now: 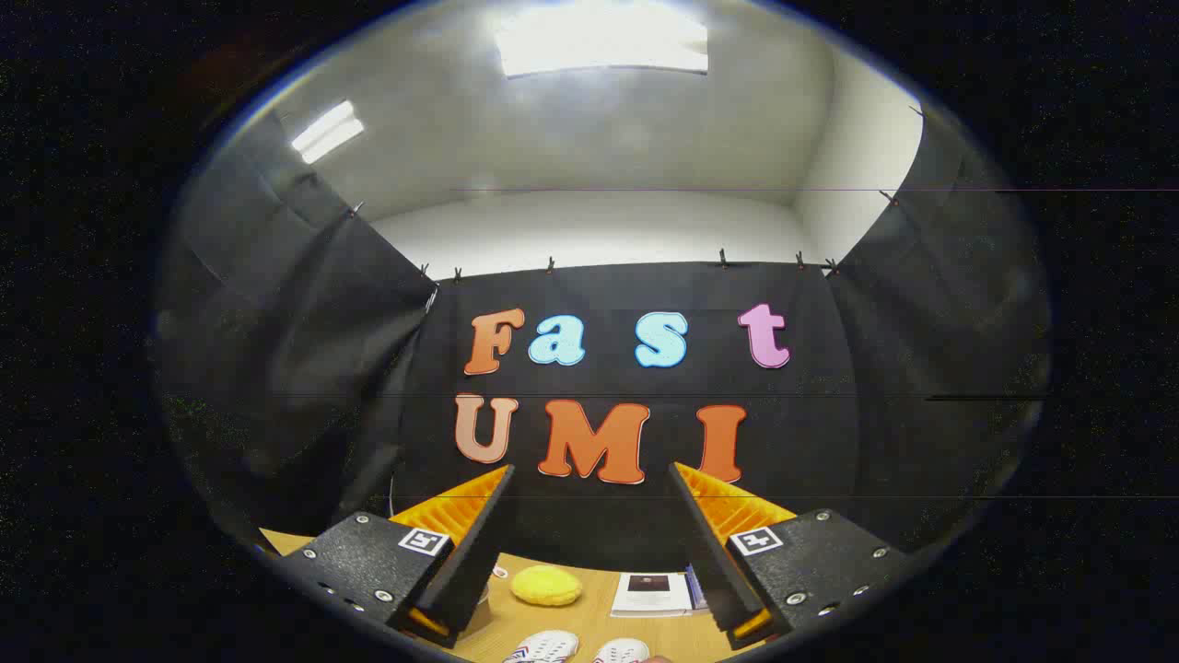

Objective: Open the storage box then place both shoes into the box .Put the left shoe in first, then the right shoe, with the right side of both shoes facing outward in a uniform manner.

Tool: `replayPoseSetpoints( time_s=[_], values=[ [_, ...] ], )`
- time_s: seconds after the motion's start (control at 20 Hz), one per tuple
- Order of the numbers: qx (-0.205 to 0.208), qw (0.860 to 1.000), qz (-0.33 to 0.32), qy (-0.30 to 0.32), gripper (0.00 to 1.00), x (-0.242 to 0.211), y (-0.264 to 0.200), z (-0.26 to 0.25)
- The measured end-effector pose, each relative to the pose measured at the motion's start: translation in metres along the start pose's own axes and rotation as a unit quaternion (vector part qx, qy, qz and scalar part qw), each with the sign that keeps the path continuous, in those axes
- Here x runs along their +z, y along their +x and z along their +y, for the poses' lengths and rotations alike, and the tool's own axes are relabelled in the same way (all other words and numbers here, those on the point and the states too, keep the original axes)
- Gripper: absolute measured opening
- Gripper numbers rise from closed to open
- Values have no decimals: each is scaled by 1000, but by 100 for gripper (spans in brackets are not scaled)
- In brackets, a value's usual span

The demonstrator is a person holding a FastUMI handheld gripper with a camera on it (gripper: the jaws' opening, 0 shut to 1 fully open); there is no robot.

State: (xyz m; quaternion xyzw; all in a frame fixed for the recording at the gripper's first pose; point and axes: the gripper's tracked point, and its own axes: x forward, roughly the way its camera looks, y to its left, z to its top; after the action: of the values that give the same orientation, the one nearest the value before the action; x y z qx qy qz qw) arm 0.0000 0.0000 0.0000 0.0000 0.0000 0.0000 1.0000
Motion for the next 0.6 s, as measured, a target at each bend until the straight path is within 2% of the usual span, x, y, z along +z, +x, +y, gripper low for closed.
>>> replayPoseSetpoints(
  time_s=[0.35,0.6],
  values=[
    [5,1000,8,6,95,-3,2,5],
    [26,999,28,39,95,-11,5,12]
  ],
)
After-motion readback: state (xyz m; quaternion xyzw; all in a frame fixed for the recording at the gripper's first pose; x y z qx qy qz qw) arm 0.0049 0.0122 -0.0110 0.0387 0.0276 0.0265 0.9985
